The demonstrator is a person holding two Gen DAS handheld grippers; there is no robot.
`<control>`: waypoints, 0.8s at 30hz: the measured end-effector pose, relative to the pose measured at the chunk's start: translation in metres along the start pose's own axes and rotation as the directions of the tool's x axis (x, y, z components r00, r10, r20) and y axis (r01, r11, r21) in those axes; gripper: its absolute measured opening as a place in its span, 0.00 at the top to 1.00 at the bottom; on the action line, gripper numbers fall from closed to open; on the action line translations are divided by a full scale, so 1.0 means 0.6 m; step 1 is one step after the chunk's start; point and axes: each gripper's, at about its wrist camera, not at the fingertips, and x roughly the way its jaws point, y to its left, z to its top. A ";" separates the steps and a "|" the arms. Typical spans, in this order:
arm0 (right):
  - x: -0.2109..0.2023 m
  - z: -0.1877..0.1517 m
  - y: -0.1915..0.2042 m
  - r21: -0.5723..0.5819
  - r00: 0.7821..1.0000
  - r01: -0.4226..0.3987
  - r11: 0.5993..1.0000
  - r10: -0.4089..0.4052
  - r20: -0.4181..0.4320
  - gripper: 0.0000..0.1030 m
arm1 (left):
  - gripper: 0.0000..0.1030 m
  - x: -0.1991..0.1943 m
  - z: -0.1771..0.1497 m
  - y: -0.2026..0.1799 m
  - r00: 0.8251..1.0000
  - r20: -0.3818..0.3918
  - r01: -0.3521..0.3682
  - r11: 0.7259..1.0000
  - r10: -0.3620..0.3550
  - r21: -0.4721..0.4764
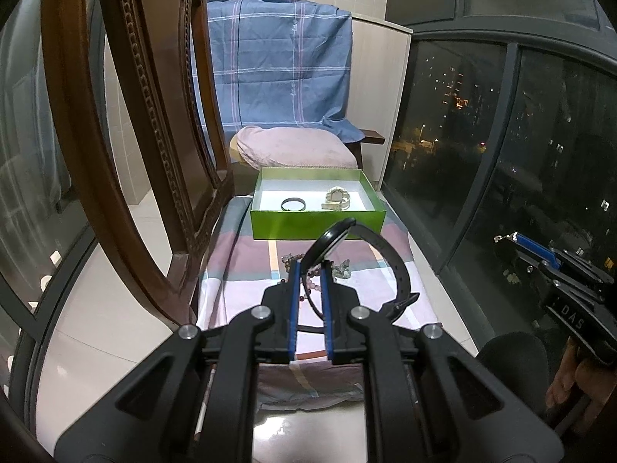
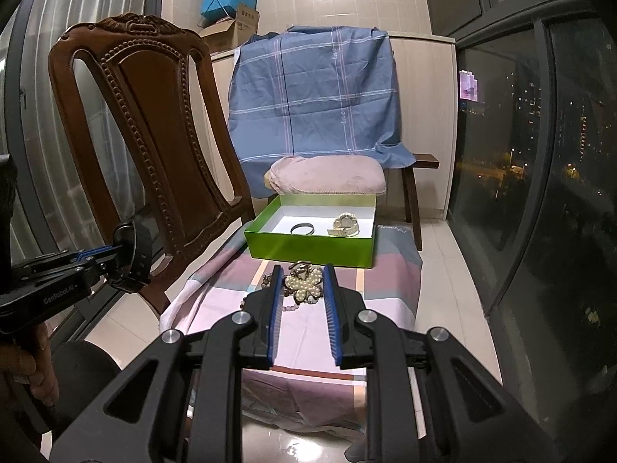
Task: Organize jewelry
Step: 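Lift the black bangle with the left tool while the right tool carries the brooch toward the box, then lower the black bangle into the green box and open the left tool while the right tool releases the brooch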
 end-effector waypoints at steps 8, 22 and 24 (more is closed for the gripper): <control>0.048 0.045 -0.022 -0.002 1.000 -0.017 1.000 0.017 0.010 0.80 | 0.90 0.052 0.058 0.001 1.000 0.007 -0.004 1.000 0.004 0.023; 0.431 0.241 -0.136 0.002 0.997 -0.001 1.000 0.002 -0.078 0.80 | 0.89 0.404 0.286 0.064 0.997 -0.079 -0.005 1.000 0.003 -0.024; 0.503 0.239 -0.148 0.001 0.992 0.019 1.000 -0.019 -0.128 0.80 | 0.89 0.478 0.294 0.078 0.992 -0.127 -0.028 0.999 0.023 -0.037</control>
